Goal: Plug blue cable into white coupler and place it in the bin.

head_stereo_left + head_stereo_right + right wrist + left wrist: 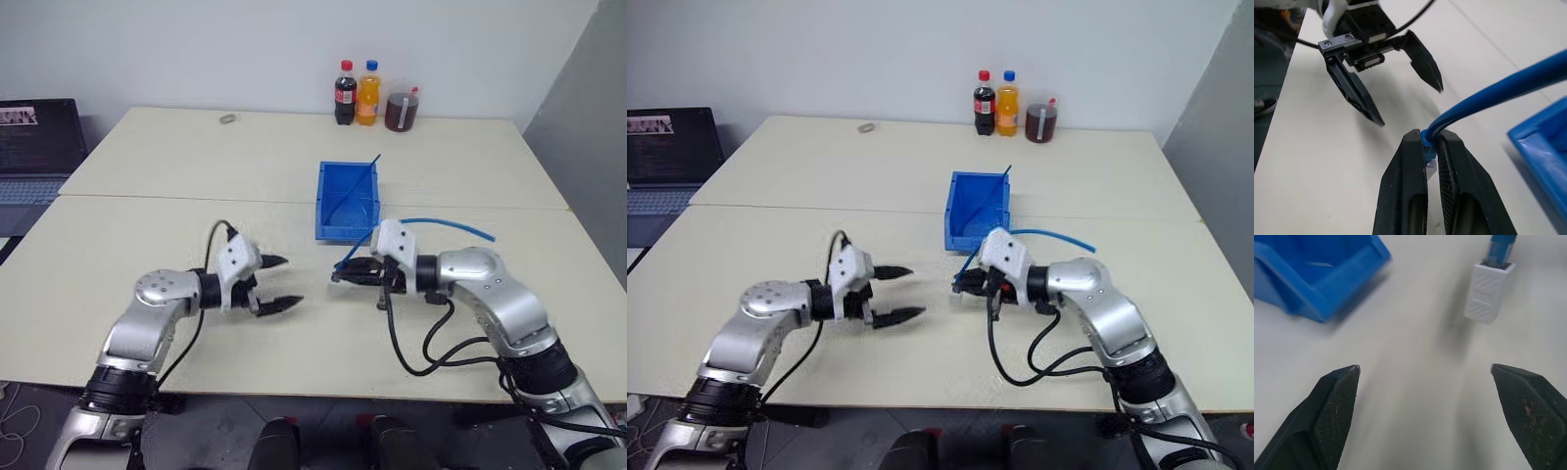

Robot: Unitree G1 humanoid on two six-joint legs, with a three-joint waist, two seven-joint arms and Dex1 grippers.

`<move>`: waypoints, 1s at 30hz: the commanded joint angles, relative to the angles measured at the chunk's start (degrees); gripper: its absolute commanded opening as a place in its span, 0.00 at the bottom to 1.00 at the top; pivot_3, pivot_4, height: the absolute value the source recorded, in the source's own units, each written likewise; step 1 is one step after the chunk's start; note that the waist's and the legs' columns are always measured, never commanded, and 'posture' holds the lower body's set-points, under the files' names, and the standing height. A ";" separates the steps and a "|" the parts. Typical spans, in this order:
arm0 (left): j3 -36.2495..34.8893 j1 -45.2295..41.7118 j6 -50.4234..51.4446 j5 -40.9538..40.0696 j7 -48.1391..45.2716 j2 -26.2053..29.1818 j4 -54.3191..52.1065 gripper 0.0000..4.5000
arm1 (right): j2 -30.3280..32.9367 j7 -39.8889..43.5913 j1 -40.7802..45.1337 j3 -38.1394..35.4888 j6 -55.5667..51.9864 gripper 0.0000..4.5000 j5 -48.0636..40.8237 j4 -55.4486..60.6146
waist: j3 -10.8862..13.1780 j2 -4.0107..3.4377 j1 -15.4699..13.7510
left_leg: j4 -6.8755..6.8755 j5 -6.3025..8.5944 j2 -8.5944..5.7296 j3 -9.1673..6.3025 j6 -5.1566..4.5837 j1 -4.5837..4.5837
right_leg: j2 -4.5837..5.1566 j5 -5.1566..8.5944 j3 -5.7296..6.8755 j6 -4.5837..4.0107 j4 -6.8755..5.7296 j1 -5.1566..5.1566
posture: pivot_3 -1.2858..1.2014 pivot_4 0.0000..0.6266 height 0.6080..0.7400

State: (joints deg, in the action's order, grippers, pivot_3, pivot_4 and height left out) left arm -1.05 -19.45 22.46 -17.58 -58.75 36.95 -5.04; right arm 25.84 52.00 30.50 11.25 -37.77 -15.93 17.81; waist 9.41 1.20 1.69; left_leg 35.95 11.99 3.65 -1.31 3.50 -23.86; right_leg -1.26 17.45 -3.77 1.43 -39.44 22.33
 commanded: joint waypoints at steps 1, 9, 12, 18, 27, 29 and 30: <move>-2.04 -1.18 3.86 -0.67 5.38 0.37 -7.38 1.00 | -2.87 -4.24 3.65 -6.93 -3.46 0.01 -5.74 0.54 | 0.01 0.00 0.09 | 0.00 0.00 0.00 0.01 0.00 0.00 | 0.00 0.00 -0.01 0.00 0.00 0.00 | 0.52 0.24 1.00; 0.01 -7.44 7.51 3.29 14.62 -1.60 -6.31 1.00 | -13.12 -14.72 21.85 -9.75 1.67 0.01 -2.65 -26.91 | 0.11 -0.02 1.05 | -0.01 -0.01 0.03 -0.02 0.00 0.09 | -0.08 -0.01 0.00 -0.01 -0.17 0.03 | 0.52 0.24 1.00; 1.16 -9.08 6.58 4.11 15.12 -2.13 -4.71 1.00 | -14.79 -16.13 29.29 -9.41 6.22 0.01 0.28 -42.46 | 0.20 0.01 1.07 | -0.03 0.00 0.00 0.06 0.00 0.03 | -0.05 -0.16 -0.05 -0.28 -0.11 0.08 | 0.52 0.24 1.00; 1.90 -10.09 5.67 4.71 15.41 -2.53 -3.63 1.00 | -11.79 -11.47 39.51 -7.27 10.30 0.27 4.93 -60.43 | 0.31 0.01 0.70 | -0.15 0.00 -0.05 0.18 0.01 -0.26 | 0.06 -0.18 -0.08 -0.33 -0.01 0.35 | 0.52 0.24 1.00; 0.76 -10.07 5.18 4.55 15.70 -1.53 -1.50 1.00 | 0.97 9.42 39.12 2.35 9.69 0.73 10.97 -54.09 | 0.34 -0.04 0.07 | -0.11 0.00 -0.07 0.45 0.02 -0.91 | 0.19 -0.18 -0.13 -0.38 -0.19 1.07 | 0.52 0.24 1.00; -0.21 -10.34 5.57 3.84 15.74 -1.40 -0.52 1.00 | 4.29 14.19 37.69 4.26 10.46 0.82 12.00 -51.13 | 0.36 -0.04 0.09 | -0.07 0.00 -0.08 0.46 0.02 -0.91 | 0.19 -0.18 -0.13 -0.37 -0.20 1.07 | 0.52 0.24 1.00; -0.97 -10.51 5.76 3.58 15.79 -1.08 0.47 1.00 | 6.89 17.63 36.55 5.57 11.47 0.86 12.59 -49.03 | 0.36 -0.04 0.08 | -0.05 -0.01 -0.08 0.45 0.02 -0.91 | 0.19 -0.18 -0.12 -0.37 -0.21 1.07 | 0.52 0.24 1.00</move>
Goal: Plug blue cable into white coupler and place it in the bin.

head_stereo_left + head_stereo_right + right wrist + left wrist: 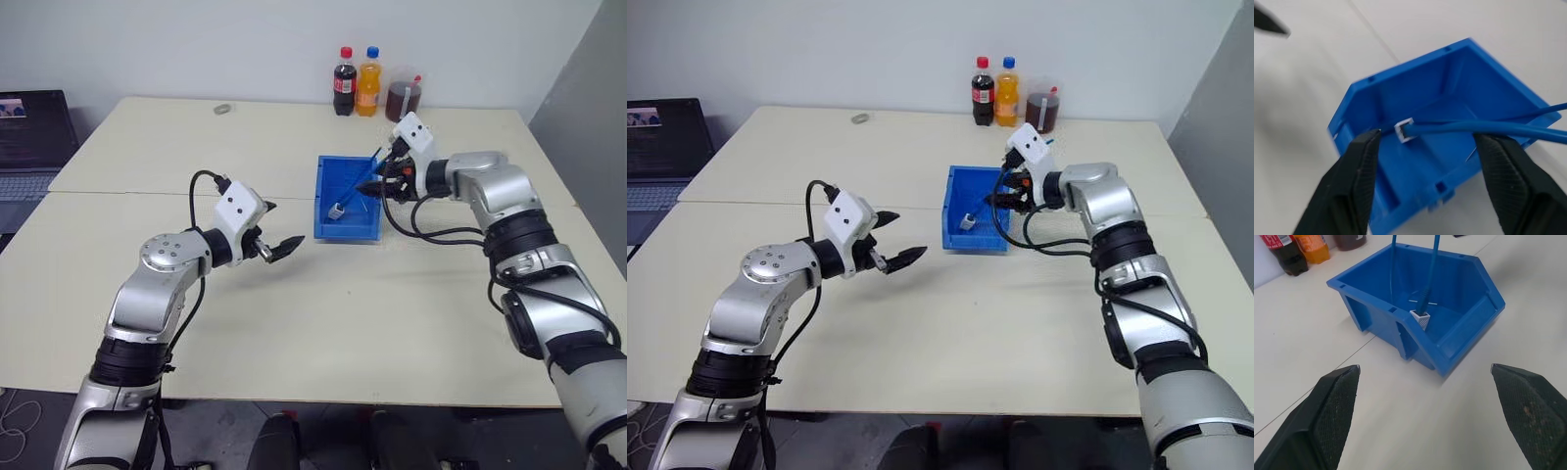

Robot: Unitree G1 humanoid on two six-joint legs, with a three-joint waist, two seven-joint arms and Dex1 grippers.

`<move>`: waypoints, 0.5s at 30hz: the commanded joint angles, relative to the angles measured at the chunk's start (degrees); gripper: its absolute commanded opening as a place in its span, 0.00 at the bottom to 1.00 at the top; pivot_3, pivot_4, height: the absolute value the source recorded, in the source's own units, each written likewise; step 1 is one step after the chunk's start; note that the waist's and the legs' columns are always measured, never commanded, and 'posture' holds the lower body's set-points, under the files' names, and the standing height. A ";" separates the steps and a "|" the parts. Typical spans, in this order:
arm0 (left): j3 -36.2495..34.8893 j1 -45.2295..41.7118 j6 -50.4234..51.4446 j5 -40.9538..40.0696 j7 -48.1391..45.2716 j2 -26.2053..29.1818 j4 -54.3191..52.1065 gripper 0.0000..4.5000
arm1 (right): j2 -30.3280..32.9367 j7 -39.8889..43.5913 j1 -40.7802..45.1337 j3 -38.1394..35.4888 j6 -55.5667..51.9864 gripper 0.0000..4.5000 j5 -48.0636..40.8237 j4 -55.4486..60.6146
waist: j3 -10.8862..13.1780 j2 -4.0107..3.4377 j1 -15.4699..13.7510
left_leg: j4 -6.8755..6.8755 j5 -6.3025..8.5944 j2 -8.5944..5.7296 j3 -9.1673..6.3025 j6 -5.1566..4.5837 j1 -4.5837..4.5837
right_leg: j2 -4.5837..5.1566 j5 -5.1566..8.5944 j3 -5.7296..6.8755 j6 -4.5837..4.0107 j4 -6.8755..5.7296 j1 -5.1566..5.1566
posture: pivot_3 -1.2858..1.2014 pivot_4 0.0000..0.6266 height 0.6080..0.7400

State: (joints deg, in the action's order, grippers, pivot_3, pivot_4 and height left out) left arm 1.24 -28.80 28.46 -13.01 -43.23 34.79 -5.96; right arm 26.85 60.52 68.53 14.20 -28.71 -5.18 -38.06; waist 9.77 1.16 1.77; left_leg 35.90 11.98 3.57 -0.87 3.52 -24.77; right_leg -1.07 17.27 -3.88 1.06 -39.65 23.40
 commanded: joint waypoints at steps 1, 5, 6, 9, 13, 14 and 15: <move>-3.80 -1.25 -0.36 -0.98 0.38 1.43 2.29 1.00 | 7.96 11.66 -2.42 3.59 3.34 0.92 2.26 8.51 | 0.00 0.00 -0.02 | 0.02 0.00 0.00 0.00 0.00 0.00 | 0.00 0.00 0.01 0.00 -0.02 0.00 | 0.52 0.24 1.00; -5.61 -1.42 -0.67 -1.20 0.12 3.09 4.85 1.00 | 14.20 17.27 -5.58 4.34 6.07 1.00 3.19 12.78 | 0.01 0.01 0.00 | 0.09 0.00 0.00 -0.02 0.00 0.00 | 0.00 0.01 0.03 0.02 -0.05 -0.02 | 0.52 0.24 1.00; -6.73 -1.70 -1.00 -1.34 0.72 3.29 5.51 1.00 | 15.06 16.55 -6.55 2.68 6.06 1.00 2.39 13.66 | 0.01 0.00 0.00 | 0.10 0.00 0.00 -0.02 0.00 0.00 | 0.00 0.01 0.03 0.02 -0.06 -0.02 | 0.52 0.24 1.00; -9.09 -1.76 -1.74 -1.21 2.27 4.05 6.09 1.00 | 15.44 11.52 -9.23 -3.39 2.32 1.00 -0.90 16.73 | 0.03 0.03 0.17 | 0.12 0.00 0.02 -0.02 0.00 0.01 | -0.01 0.01 0.01 0.02 -0.12 -0.01 | 0.52 0.24 1.00; -11.46 -1.21 -0.82 -2.68 1.69 5.25 6.21 1.00 | 15.71 7.59 -15.88 -9.89 -4.13 1.00 -5.35 25.55 | 0.02 0.03 0.04 | 0.15 -0.01 0.02 -0.05 0.01 0.02 | -0.02 0.01 0.01 0.01 -0.22 -0.01 | 0.52 0.24 1.00; -11.79 -0.93 -0.21 -3.10 1.40 5.57 6.02 1.00 | 15.72 6.78 -17.63 -11.05 -6.00 1.00 -6.35 27.95 | 0.02 0.03 -0.03 | 0.13 -0.01 0.01 -0.06 0.01 0.02 | -0.01 0.01 0.03 0.01 -0.22 -0.02 | 0.52 0.24 1.00; -12.01 -0.56 -0.31 -3.49 0.89 5.79 5.73 1.00 | 15.50 5.77 -19.20 -12.18 -7.98 1.00 -7.40 30.14 | 0.02 0.03 -0.05 | 0.18 -0.01 0.01 -0.11 0.01 0.02 | 0.00 0.01 0.07 0.01 -0.24 -0.06 | 0.52 0.24 1.00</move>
State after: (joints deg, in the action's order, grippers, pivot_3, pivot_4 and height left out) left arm -9.08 -29.31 28.36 -15.52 -42.00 39.64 0.99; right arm 41.97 67.41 49.47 4.68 -34.39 -10.40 -11.73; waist 9.79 1.19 1.72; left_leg 36.06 11.98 3.57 -0.96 3.52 -24.76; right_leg -1.06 17.28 -3.83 1.07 -39.87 23.33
